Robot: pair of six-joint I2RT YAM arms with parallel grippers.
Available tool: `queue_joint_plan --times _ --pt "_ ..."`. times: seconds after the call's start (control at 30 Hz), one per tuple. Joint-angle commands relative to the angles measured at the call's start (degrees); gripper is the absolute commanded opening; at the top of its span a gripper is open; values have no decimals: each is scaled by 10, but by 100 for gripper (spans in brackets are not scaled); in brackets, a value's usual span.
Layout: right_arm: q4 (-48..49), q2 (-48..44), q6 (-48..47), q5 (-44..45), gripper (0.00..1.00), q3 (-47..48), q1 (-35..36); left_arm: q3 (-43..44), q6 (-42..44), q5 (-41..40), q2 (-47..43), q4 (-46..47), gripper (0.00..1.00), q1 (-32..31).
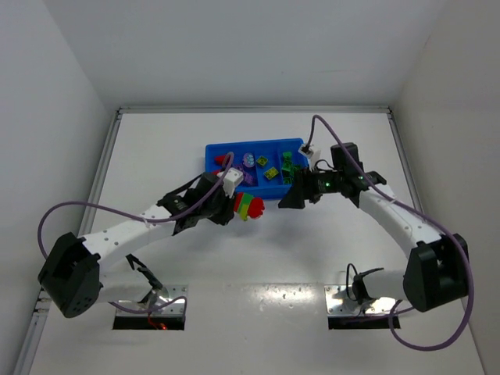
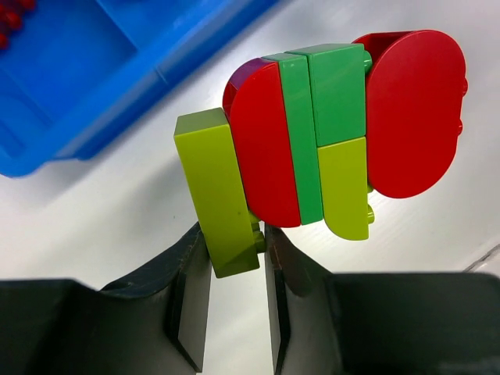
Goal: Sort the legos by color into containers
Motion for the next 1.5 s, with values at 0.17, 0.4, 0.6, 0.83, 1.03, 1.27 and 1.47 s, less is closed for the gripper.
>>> queue_joint_plan --times 0.17,0.4,0.6,0.83,1.03,1.27,1.47 --pt "115 48 155 -87 82 74 12 57 -41 -11 -10 -5 0 -3" --pt "104 102 127 -92 82 86 24 62 -47 0 -10 -5 0 2" --pt "77 146 108 -97 82 98 42 62 -47 7 -27 -5 0 2" --pt "69 198 101 -102 80 126 64 68 -52 14 -33 -5 0 2" --pt "76 205 101 -146 56 131 80 62 -52 8 -44 -5 0 7" --pt "104 187 114 -178 24 104 80 57 -58 8 -54 2 0 35" --pt "114 154 114 -188 6 68 74 47 -64 8 -86 2 0 80"
